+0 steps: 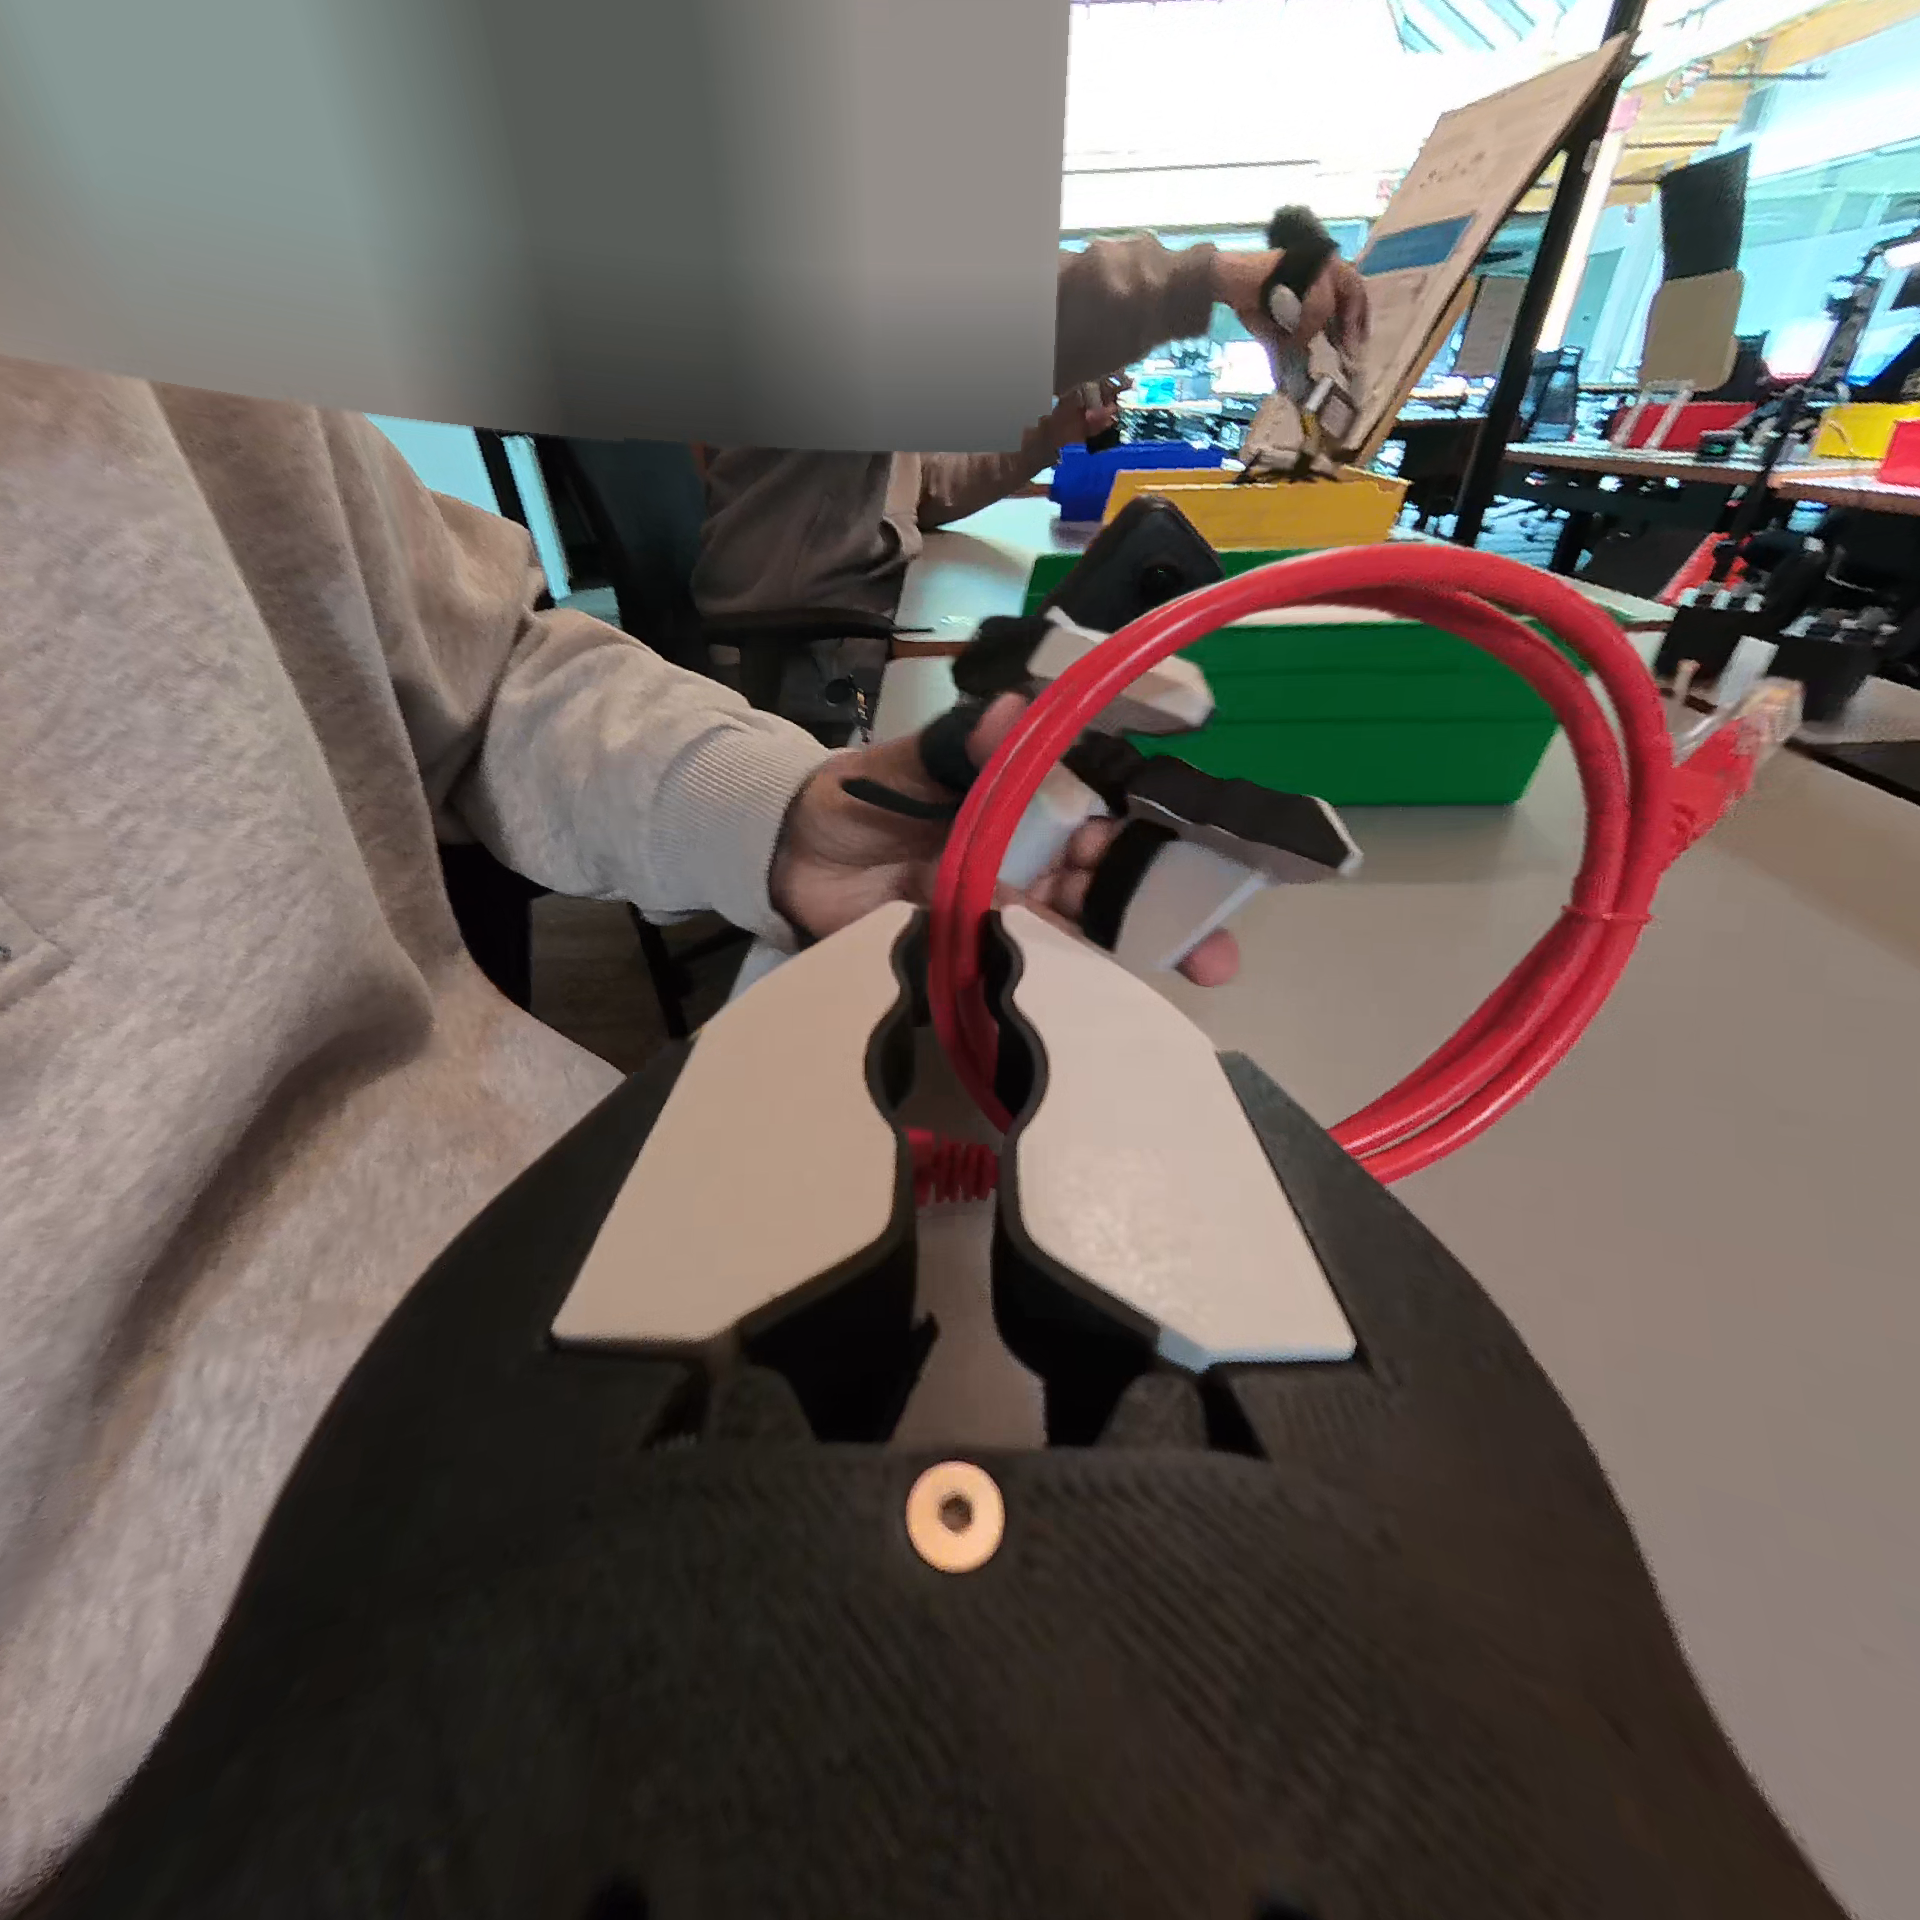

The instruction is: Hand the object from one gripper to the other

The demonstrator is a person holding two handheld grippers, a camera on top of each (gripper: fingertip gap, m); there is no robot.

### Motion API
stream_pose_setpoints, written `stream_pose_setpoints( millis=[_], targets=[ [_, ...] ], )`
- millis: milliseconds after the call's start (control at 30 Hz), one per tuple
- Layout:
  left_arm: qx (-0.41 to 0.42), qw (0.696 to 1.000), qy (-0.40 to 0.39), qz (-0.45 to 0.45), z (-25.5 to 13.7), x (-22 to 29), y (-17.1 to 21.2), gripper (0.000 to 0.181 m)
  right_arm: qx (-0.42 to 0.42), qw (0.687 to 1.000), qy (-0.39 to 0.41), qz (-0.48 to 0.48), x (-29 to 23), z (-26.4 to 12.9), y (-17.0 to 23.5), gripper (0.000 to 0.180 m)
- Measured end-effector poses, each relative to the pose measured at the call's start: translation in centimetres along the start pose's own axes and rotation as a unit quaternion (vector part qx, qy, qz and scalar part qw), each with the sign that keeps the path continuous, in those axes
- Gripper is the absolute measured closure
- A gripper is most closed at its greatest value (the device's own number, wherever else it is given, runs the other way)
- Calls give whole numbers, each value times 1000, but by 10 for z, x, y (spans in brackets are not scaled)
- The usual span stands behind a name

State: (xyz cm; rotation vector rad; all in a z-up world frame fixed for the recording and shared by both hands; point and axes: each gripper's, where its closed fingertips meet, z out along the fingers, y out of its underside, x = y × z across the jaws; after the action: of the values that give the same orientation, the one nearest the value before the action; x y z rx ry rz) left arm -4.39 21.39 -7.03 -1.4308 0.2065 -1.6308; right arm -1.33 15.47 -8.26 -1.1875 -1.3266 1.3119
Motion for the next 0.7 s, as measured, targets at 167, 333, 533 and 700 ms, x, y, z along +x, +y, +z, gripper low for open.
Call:
stream_pose_setpoints(
  millis=[167,333,533,700],
  targets=[
    [-18,994,-87,62,-8,-24,-4,132,32,997,-59,39,-19,4,-8,168],
    [-48,987,-117,98,-6,-29,4,127,39,992,-102,58,-35,10,-9,168],
    [-61,984,-109,123,-6,-23,7,150,27,990,-127,61,-46,15,-5,169],
    [-60,984,-96,141,-5,-15,3,163,24,989,-132,58,-48,16,-2,169]
  ],
)
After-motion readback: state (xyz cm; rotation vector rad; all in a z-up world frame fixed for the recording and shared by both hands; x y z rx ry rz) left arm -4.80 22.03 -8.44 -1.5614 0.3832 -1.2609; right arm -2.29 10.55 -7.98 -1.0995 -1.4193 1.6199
